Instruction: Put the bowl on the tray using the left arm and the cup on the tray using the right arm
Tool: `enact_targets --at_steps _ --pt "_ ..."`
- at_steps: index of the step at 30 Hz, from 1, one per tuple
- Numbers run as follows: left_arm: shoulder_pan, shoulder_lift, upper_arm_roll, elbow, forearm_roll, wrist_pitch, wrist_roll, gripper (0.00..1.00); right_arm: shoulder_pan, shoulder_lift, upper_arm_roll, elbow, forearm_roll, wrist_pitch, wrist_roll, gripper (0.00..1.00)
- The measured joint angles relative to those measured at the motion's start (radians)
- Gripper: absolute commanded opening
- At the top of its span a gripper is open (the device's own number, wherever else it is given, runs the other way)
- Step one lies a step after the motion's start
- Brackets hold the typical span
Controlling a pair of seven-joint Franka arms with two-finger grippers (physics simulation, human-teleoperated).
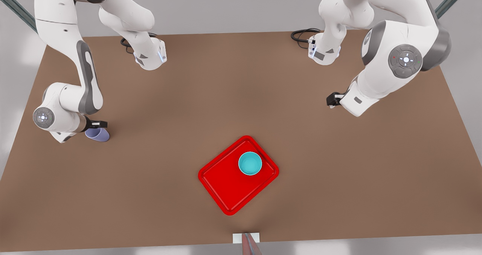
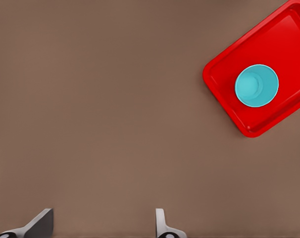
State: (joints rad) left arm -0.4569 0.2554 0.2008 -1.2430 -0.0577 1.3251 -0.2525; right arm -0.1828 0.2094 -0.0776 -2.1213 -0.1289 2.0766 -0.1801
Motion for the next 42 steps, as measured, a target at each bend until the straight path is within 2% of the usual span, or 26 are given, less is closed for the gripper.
enact_targets --at_steps 13,28,33,37,39,42 --pt "-0.002 0.017 -0.002 -0.003 -0.007 -0.009 0.030 1.00 0.014 0.060 -0.012 -0.041 0.036 0.120 -0.073 1.00" --pt "0.000 0.022 -0.002 -0.003 -0.012 -0.010 0.045 1.00 0.011 0.113 -0.014 -0.050 0.037 0.146 -0.114 1.00" --pt "0.000 0.022 -0.002 -0.003 -0.013 -0.010 0.048 1.00 0.012 0.127 -0.014 -0.043 0.037 0.147 -0.123 0.58" --pt "0.000 0.022 -0.002 -0.003 -0.013 -0.011 0.049 1.00 0.011 0.128 -0.015 -0.041 0.036 0.147 -0.128 0.37" --pt "-0.001 0.023 -0.002 -0.003 -0.013 -0.011 0.050 1.00 0.011 0.128 -0.019 -0.040 0.037 0.144 -0.131 0.22" --pt "-0.001 0.023 -0.003 -0.003 -0.013 -0.010 0.051 1.00 0.012 0.126 -0.021 -0.038 0.040 0.140 -0.137 0.21"
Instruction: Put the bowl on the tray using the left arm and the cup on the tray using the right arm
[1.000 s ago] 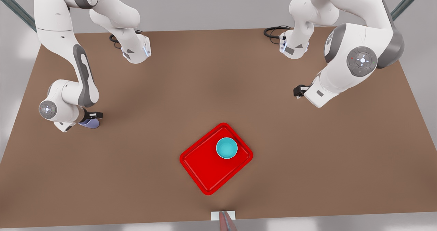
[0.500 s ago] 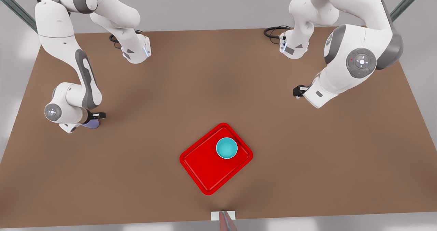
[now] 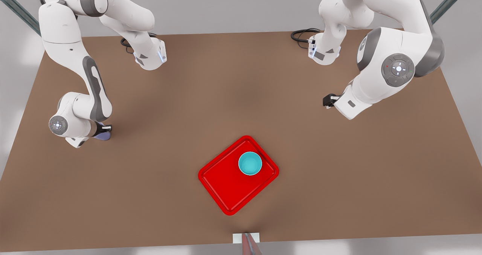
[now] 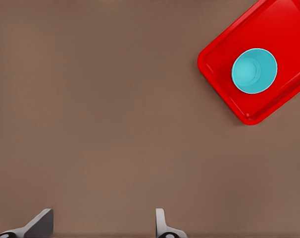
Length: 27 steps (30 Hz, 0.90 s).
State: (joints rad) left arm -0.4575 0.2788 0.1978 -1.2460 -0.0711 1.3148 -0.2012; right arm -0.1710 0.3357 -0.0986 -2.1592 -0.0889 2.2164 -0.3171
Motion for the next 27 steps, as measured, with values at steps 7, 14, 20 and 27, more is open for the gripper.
enact_targets --at_steps 7,14,20,27 --pt "0.000 0.000 0.000 0.000 0.000 0.000 0.001 1.00 0.069 -0.006 0.001 0.129 0.001 -0.079 -0.019 0.21" --pt "-0.004 0.000 0.000 0.000 0.000 -0.002 0.002 1.00 0.437 -0.004 0.004 0.316 0.031 -0.212 -0.059 0.21" --pt "-0.004 0.000 0.000 0.000 0.000 -0.002 0.002 1.00 0.696 0.021 0.007 0.427 0.090 -0.255 -0.080 0.21" --pt "-0.004 0.000 0.000 0.000 0.000 -0.003 0.001 1.00 0.824 0.378 0.001 0.883 0.171 -0.268 -0.092 0.21"
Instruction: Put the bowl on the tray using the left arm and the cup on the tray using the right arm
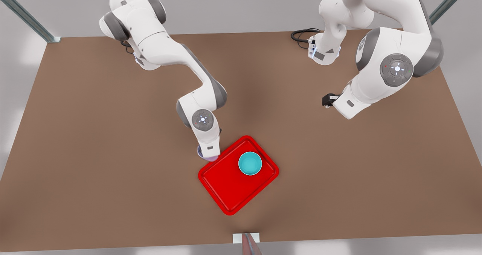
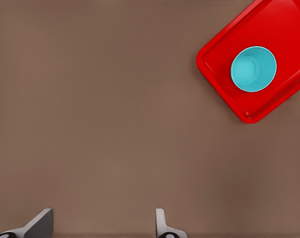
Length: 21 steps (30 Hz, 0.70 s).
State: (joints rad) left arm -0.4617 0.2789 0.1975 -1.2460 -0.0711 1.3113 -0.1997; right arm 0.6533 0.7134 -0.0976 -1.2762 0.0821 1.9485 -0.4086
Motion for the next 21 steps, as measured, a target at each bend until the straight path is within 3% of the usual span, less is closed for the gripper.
enact_targets --at_steps 4,14,15,16,21 --pt "0.000 0.000 0.000 0.000 0.000 0.000 0.000 1.00 0.000 0.157 -0.020 0.211 0.036 0.004 0.016 0.21" --pt "0.003 -0.001 0.001 0.001 0.000 -0.002 0.000 1.00 0.031 0.274 -0.061 0.268 0.079 0.104 0.052 0.22" --pt "0.004 -0.001 0.001 0.001 0.000 -0.002 0.000 1.00 0.031 0.273 -0.062 0.265 0.079 0.109 0.055 0.77" --pt "0.003 -0.002 0.001 0.002 0.000 -0.002 0.000 1.00 0.031 0.272 -0.062 0.263 0.076 0.113 0.060 0.97" --pt "0.004 -0.002 0.002 0.016 0.000 -0.001 0.001 1.00 0.031 0.269 -0.061 0.260 0.037 0.131 0.104 1.00"
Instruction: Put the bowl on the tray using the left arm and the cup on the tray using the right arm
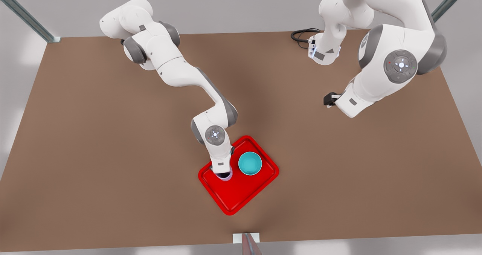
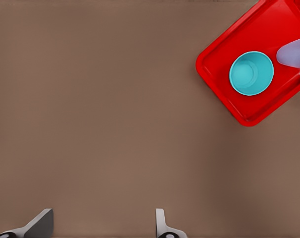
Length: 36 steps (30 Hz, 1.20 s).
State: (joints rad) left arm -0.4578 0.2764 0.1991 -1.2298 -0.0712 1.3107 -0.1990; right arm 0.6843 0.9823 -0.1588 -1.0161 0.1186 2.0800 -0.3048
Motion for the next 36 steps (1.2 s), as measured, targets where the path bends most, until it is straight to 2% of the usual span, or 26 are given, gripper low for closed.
enact_targets --at_steps 7,11,12,15,17,21,24,31,36 --pt "-0.002 0.001 -0.001 0.000 0.001 -0.001 -0.001 1.00 -0.002 -0.014 0.000 0.001 0.034 -0.010 0.007 1.00" --pt "-0.001 0.001 -0.001 0.000 0.001 -0.001 -0.001 1.00 -0.041 -0.135 -0.010 0.005 0.044 -0.136 0.003 1.00" --pt "-0.002 0.001 -0.001 0.000 0.001 -0.001 -0.001 1.00 -0.053 -0.183 -0.041 0.003 0.046 -0.187 0.002 1.00" --pt "-0.003 0.001 -0.002 0.001 0.001 -0.001 -0.001 1.00 -0.132 -0.295 -0.228 -0.013 0.026 -0.403 0.000 1.00" --pt "-0.004 0.001 -0.002 0.001 0.001 -0.001 -0.001 1.00 -0.187 -0.346 -0.269 -0.016 -0.039 -0.540 -0.001 1.00" --pt "-0.004 0.001 -0.002 0.001 0.002 -0.002 -0.001 1.00 -0.333 -0.654 -0.237 -0.229 -0.106 -0.713 -0.003 1.00" --pt "-0.004 0.001 -0.002 0.001 0.003 -0.002 -0.001 1.00 -0.385 -0.805 -0.166 -0.338 -0.154 -0.782 -0.003 1.00" --pt "-0.004 0.001 -0.002 -0.001 0.005 -0.002 -0.001 1.00 -0.467 -0.836 -0.108 -0.346 -0.189 -0.856 -0.005 1.00" --pt "-0.004 0.001 -0.002 -0.001 0.004 -0.002 -0.001 1.00 -0.465 -0.834 -0.097 -0.342 -0.196 -0.875 -0.006 1.00"
